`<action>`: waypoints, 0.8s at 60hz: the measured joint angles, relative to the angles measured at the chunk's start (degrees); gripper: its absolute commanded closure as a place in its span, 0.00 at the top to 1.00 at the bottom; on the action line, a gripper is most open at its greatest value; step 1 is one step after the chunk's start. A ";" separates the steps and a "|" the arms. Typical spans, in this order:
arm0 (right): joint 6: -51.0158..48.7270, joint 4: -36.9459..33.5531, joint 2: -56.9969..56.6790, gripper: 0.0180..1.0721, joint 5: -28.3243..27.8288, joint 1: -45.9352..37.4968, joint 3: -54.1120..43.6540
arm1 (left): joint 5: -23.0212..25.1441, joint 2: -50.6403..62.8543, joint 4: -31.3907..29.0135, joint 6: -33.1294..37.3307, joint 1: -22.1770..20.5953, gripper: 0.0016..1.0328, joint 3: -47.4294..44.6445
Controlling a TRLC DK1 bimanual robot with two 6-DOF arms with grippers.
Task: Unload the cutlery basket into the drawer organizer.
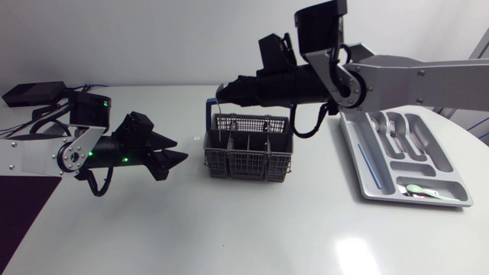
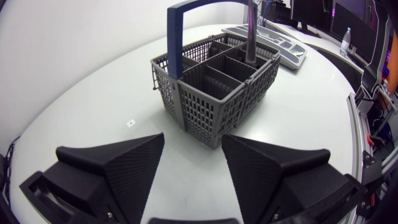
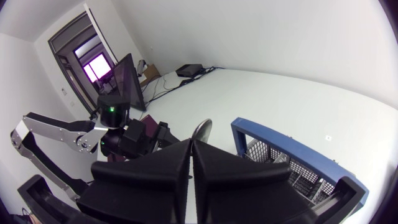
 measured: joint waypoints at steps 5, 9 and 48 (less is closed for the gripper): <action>0.72 -1.36 -2.16 0.06 -1.29 -1.14 0.11 | 0.00 -0.57 -0.33 -0.02 0.00 0.64 0.00; 1.22 -3.26 -4.09 0.06 -1.70 -1.95 0.11 | -0.02 -0.94 -0.39 -0.02 0.00 0.64 0.00; -24.04 -38.45 -22.05 0.06 -4.24 -30.34 -8.90 | -3.08 -4.70 -4.35 -0.07 -3.04 0.64 0.00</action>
